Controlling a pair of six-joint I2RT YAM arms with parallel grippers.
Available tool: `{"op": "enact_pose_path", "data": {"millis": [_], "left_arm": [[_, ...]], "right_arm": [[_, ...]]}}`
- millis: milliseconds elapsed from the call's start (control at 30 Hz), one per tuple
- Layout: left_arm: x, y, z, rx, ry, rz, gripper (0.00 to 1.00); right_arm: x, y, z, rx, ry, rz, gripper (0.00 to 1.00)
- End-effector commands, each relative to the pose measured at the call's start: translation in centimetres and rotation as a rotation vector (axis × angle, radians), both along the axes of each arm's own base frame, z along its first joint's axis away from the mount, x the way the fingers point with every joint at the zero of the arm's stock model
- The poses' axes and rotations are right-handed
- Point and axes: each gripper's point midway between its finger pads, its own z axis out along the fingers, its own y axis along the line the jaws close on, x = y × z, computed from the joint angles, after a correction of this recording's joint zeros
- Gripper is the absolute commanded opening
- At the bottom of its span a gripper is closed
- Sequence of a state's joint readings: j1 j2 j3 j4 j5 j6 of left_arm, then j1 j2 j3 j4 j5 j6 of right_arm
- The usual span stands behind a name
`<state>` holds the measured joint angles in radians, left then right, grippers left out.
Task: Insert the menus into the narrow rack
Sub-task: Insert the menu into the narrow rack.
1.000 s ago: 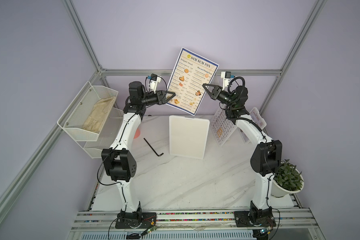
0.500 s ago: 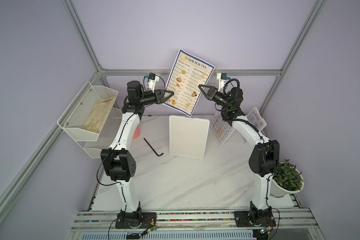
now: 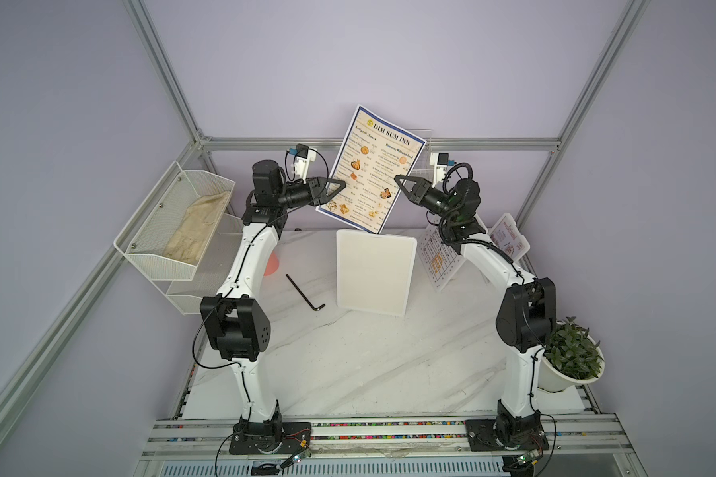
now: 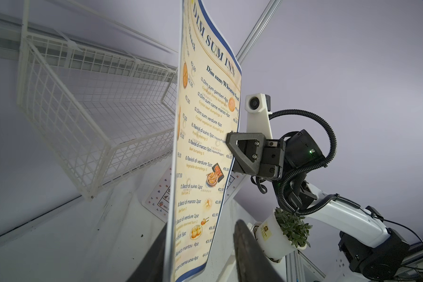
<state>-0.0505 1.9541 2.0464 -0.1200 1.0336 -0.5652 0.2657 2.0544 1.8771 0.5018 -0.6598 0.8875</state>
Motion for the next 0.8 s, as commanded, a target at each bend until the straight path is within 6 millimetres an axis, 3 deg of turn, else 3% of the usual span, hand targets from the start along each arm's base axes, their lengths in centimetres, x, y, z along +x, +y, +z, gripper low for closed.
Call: {"op": "enact_pose_path", "data": {"millis": [0, 233, 767], "left_arm": [[-2.5, 0.4, 5.2, -0.013, -0.131, -0.002, 0.4], [-2.5, 0.6, 5.2, -0.012, -0.134, 0.01, 0.4], [-2.4, 0.5, 5.1, -0.018, -0.128, 0.0, 0.4]], "right_arm": [[-2.3, -0.8, 4.8, 0.063, -0.084, 0.0, 0.0], [-3.2, -1.0, 6.0, 0.078, -0.094, 0.01, 0.0], [-3.3, -1.2, 4.8, 0.086, -0.043, 0.008, 0.0]]}}
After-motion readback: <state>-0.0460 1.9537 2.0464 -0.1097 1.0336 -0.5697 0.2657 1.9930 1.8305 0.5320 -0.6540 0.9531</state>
